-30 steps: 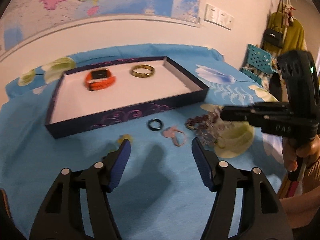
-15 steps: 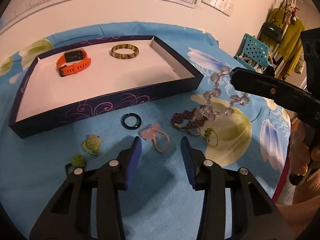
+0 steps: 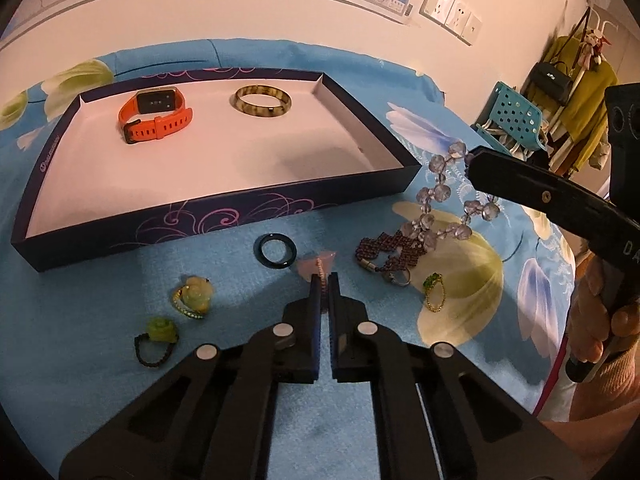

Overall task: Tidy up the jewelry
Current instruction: 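Grasp the pink hair tie with the left tool while the right tool grasps the crystal bracelet, then carry the hair tie and crystal bracelet into the box and open both tools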

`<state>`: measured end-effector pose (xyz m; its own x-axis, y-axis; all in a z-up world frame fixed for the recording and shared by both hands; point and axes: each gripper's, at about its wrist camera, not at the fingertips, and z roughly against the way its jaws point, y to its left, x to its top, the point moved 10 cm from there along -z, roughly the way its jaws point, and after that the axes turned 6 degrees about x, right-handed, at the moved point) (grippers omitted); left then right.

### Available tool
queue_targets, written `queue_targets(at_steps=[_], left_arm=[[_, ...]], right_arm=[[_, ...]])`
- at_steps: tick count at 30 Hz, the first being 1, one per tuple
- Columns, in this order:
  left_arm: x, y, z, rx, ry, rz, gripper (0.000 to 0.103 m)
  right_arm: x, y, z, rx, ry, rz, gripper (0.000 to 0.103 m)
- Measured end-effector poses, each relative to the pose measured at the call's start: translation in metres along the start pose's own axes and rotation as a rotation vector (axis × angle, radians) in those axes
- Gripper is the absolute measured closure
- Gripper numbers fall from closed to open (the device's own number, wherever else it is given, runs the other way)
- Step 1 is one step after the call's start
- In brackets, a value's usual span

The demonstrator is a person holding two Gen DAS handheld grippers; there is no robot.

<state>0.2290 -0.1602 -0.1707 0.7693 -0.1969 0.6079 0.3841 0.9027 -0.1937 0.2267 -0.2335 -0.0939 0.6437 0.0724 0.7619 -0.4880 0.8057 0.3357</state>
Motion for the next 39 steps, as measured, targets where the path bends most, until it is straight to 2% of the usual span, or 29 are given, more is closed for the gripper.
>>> queue_targets(at_steps=[11, 19, 39], left_arm=[[0.020, 0.013, 0.031, -0.022, -0.076, 0.032, 0.099], [0.049, 0.035, 0.050, 0.026, -0.137, 0.036, 0.099], [0.088, 0.093, 0.019, 0.144, -0.106, 0.060, 0.099]], right_arm=[[0.021, 0.006, -0.006, 0.021, -0.023, 0.025, 0.095], [0.043, 0.006, -0.020, 0.032, -0.037, 0.037, 0.095], [0.081, -0.021, -0.089, 0.049, -0.008, -0.032, 0.095]])
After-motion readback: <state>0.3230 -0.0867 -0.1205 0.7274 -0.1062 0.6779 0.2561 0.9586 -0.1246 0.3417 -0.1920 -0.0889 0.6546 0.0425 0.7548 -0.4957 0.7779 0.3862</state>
